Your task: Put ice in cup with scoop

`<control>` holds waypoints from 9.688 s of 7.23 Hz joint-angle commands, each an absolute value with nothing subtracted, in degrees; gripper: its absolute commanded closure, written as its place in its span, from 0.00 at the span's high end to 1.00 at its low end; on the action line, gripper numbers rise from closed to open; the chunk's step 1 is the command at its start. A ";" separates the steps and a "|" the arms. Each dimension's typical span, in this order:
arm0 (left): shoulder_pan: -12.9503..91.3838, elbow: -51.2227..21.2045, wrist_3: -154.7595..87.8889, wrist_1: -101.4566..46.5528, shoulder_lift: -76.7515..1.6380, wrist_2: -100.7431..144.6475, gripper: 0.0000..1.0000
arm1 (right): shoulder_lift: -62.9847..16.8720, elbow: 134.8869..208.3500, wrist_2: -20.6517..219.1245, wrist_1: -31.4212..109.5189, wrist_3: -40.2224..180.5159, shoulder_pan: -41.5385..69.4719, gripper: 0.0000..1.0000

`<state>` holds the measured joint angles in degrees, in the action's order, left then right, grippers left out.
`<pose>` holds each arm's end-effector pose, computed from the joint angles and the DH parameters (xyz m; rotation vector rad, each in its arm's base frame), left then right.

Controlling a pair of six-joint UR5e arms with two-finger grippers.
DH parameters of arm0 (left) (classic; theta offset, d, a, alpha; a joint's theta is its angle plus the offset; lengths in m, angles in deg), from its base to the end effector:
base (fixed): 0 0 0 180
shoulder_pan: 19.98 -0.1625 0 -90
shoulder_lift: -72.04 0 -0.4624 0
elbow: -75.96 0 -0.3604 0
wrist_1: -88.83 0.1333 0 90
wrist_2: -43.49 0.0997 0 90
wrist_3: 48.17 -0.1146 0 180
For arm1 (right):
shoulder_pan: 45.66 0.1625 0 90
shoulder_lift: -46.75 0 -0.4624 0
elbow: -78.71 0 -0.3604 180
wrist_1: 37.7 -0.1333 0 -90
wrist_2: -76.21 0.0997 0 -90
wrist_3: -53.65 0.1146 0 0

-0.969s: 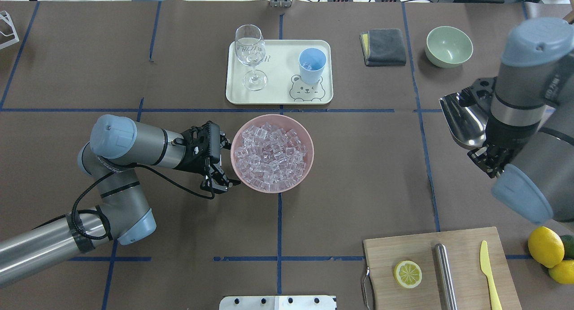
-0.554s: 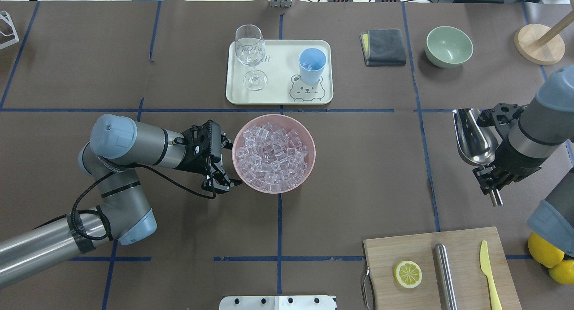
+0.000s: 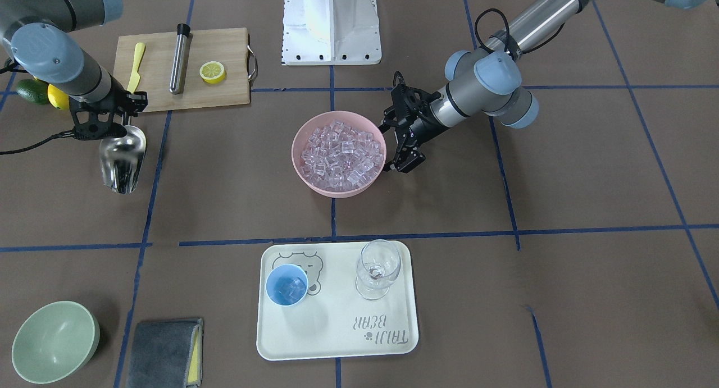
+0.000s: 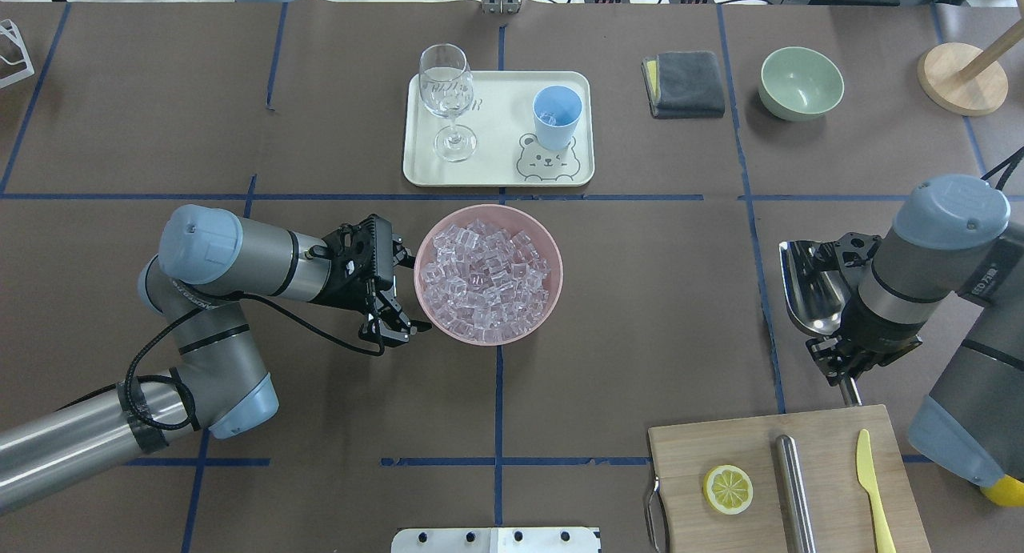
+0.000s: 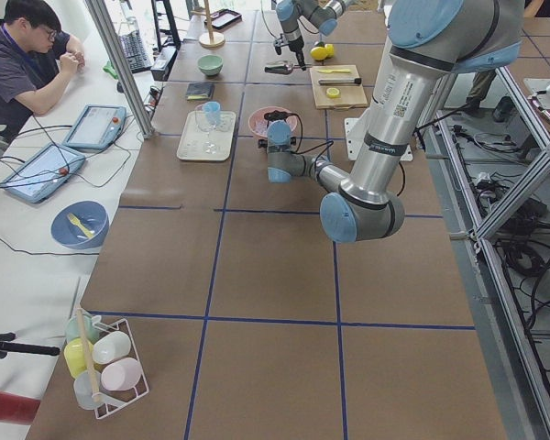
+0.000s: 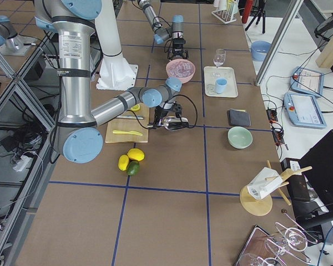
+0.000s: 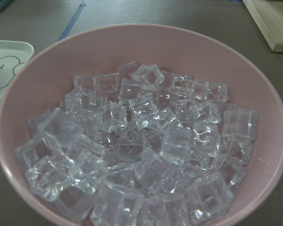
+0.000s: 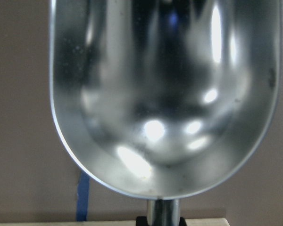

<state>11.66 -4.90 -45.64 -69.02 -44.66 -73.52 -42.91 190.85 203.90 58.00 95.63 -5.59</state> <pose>0.5202 -0.4160 0.3757 1.1364 1.1377 1.1197 -0.3093 -0.3428 0.5451 -0.2737 -0.6581 -0.2292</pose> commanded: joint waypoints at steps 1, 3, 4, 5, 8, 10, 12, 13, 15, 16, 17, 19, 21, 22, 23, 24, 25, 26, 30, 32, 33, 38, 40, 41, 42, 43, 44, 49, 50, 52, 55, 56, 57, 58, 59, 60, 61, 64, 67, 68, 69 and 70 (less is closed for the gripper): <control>11.66 -4.90 -45.70 -69.02 -44.59 -73.58 1.00 | -40.36 188.40 203.83 58.01 95.75 -5.85 0.00; 11.66 -4.90 -45.70 -69.02 -44.51 -73.50 1.00 | -40.35 187.96 203.74 58.02 95.75 -5.76 0.00; 11.66 -4.90 -45.70 -68.94 -44.59 -73.58 1.00 | -40.17 187.26 203.66 57.93 95.75 -5.76 0.00; 11.66 -4.90 -45.70 -68.94 -44.51 -73.58 1.00 | -40.17 187.17 203.48 57.93 95.75 -5.76 0.11; 11.66 -4.90 -45.71 -68.94 -44.59 -73.58 1.00 | -40.26 186.82 203.57 57.93 95.75 -5.59 0.15; 11.66 -4.90 -45.71 -68.94 -44.59 -73.50 1.00 | -40.26 186.73 203.48 57.93 95.83 -5.59 0.32; 11.66 -4.90 -45.71 -68.94 -44.59 -73.50 1.00 | -40.17 186.73 203.13 57.75 98.45 -5.59 0.99; 11.66 -4.90 -45.70 -68.94 -44.59 -73.50 1.00 | -40.17 186.82 203.13 57.66 98.47 -5.59 1.00; 11.66 -4.90 -45.70 -69.02 -44.51 -73.58 1.00 | -39.56 187.43 202.69 57.40 98.38 -3.93 1.00; 11.66 -4.90 -45.62 -69.02 -44.51 -73.58 1.00 | -39.56 190.39 200.60 57.31 98.30 -1.65 1.00; 11.75 -4.99 -45.53 -69.02 -44.51 -73.58 1.00 | -39.91 194.51 198.14 57.40 98.12 -0.33 1.00; 11.92 -5.86 -45.36 -69.02 -44.42 -73.58 1.00 | -39.73 200.15 196.89 57.31 97.77 3.26 1.00; 12.01 -6.22 -45.35 -69.02 -44.07 -73.50 1.00 | -39.82 201.58 197.15 57.31 91.84 9.33 1.00; 12.19 -6.30 -45.44 -69.02 -43.98 -73.58 1.00 | -40.87 200.45 197.67 57.83 81.78 14.14 1.00; 12.28 -6.39 -45.53 -69.02 -43.89 -73.58 1.00 | -42.88 199.13 198.81 58.01 72.90 19.67 1.00; 12.54 -6.39 -45.53 -69.02 -43.80 -73.58 1.00 | -46.03 196.95 201.52 58.01 61.93 26.60 1.00; 12.89 -6.39 -45.44 -69.02 -43.80 -73.58 1.00 | -48.50 193.10 205.37 58.02 49.55 34.67 1.00; 14.11 -6.39 -45.35 -69.02 -43.80 -73.50 1.00 | -50.70 189.23 207.15 58.02 38.81 41.80 1.00; 24.72 -6.57 -44.65 -65.88 -38.90 -73.76 1.00 | -55.64 186.47 207.35 57.66 35.19 47.15 1.00; 33.06 -7.09 -44.65 -56.86 -37.30 -79.00 1.00 | -55.64 185.76 207.44 57.58 35.19 47.15 1.00; 37.37 -8.14 -44.65 -52.11 -34.86 -79.90 1.00 | -55.73 185.41 207.44 57.58 35.28 47.15 1.00; 64.01 -11.14 -44.74 -19.89 -32.02 -91.69 1.00 | -55.82 184.36 208.93 57.49 35.45 47.15 1.00; 66.41 -11.58 -44.74 -12.64 -31.76 -88.64 1.00 | -56.08 184.36 209.02 57.49 35.37 47.15 1.00; 67.81 -14.54 -50.57 -11.99 -28.02 -87.57 1.00 | -56.17 184.36 209.02 57.49 35.36 47.15 1.00; 68.08 -14.91 -52.98 -11.81 -25.37 -87.56 1.00 | -56.34 184.44 209.02 57.49 35.36 47.15 1.00; 68.26 -15.35 -52.91 -10.85 -20.12 -87.73 1.00 | -56.43 184.44 209.10 57.49 35.36 47.15 1.00; 68.18 -15.62 -53.09 -11.45 -16.16 -88.17 1.00 | -56.43 184.44 209.10 57.49 35.36 47.15 1.00; 68.97 -18.52 -52.82 -1.61 -17.17 -88.27 1.00 | -56.35 184.36 209.02 57.40 35.28 47.15 1.00; 68.71 -17.22 -52.74 -1.70 -18.82 -87.65 1.00 | -55.91 184.36 208.93 57.40 35.28 47.15 1.00; 68.79 -17.20 -52.74 -1.61 -19.02 -88.00 1.00 | -55.90 184.36 208.93 57.40 35.36 47.15 1.00; 68.26 -17.99 -53.18 -1.52 -18.67 -86.77 1.00 | -55.90 184.36 209.02 57.40 35.28 47.15 1.00; 68.18 -17.65 -53.18 -1.52 -18.49 -86.77 1.00 | -55.99 184.36 209.02 57.40 35.28 47.15 1.00; 68.18 -17.90 -53.18 -1.52 -18.49 -86.77 1.00 | -55.99 184.36 209.02 57.40 35.28 47.15 1.00; 68.18 -17.91 -53.18 -1.61 -18.58 -86.77 1.00 | -55.99 184.36 209.02 57.40 35.28 47.15 1.00; 68.18 -17.91 -53.18 -1.61 -18.49 -86.77 1.00 | -56.08 184.36 209.02 57.40 35.28 47.06 1.00; 68.18 -17.91 -53.18 -1.61 -18.49 -86.77 1.00 | -56.08 184.27 209.02 57.40 35.28 47.06 1.00; 68.18 -17.99 -53.18 -1.61 -18.49 -86.86 1.00 | -56.17 184.35 209.02 57.40 35.28 47.15 1.00; 68.18 -17.99 -53.18 -1.70 -18.49 -86.94 1.00 | -56.17 184.36 209.02 57.40 35.45 47.15 1.00; 68.18 -18.17 -53.26 -1.79 -18.58 -87.12 1.00 | -56.08 184.18 209.02 57.40 35.45 47.15 1.00; 68.18 -18.17 -53.26 -1.79 -18.58 -87.29 1.00 | -55.91 184.01 209.02 57.49 35.54 47.06 1.00; 68.18 -18.17 -53.26 -1.79 -18.58 -87.30 1.00 | -55.73 183.83 208.93 57.40 35.54 47.15 1.00; 68.18 -18.17 -53.26 -1.79 -18.58 -87.30 1.00 | -55.82 183.83 208.84 57.40 35.54 47.15 1.00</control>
